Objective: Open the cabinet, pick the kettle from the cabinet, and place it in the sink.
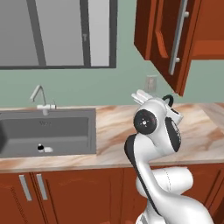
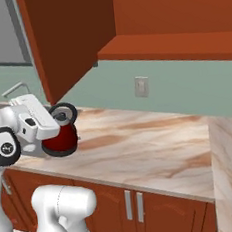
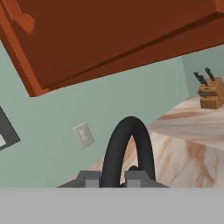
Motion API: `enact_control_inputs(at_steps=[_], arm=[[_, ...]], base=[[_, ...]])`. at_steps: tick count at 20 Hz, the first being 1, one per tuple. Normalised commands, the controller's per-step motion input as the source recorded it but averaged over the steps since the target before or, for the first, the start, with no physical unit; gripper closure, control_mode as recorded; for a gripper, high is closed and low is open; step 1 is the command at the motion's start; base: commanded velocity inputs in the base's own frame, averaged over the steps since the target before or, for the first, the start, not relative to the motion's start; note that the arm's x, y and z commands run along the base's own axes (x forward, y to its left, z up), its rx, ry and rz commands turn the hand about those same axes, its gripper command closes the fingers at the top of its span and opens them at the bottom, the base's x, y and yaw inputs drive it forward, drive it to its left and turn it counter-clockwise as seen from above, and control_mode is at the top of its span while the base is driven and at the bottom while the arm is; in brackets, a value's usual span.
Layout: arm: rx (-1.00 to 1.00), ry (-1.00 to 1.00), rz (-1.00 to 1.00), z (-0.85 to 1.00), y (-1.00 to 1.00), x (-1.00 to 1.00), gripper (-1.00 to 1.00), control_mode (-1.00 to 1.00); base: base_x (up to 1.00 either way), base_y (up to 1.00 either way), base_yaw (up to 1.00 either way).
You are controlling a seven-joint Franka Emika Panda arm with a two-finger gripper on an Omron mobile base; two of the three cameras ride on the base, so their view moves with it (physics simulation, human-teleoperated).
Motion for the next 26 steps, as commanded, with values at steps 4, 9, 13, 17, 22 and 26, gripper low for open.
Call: enact_control_inputs(at_steps=[4, 9, 13, 17, 22, 26], arm=[[0.00, 0.00, 0.00, 0.00, 0.00, 0.00, 1.00, 1.00], [0.00, 0.00, 0.00, 0.00, 0.00, 0.00, 1.00, 1.00], [0.00, 0.00, 0.00, 0.00, 0.00, 0.00, 1.00, 1.00], [0.00, 0.00, 0.00, 0.00, 0.00, 0.00, 1.00, 1.00], [0.00, 0.00, 0.00, 0.00, 0.00, 0.00, 1.00, 1.00], [0.00, 0.00, 0.00, 0.00, 0.00, 0.00, 1.00, 1.00]], base=[[-0.49, 0.52, -0.09], [-0.40, 0.56, -0.10], [-0.26, 0.59, -0.14], [-0.21, 0.61, -0.14], [-0.15, 0.60, -0.18], [-0.33, 0.58, -0.13]])
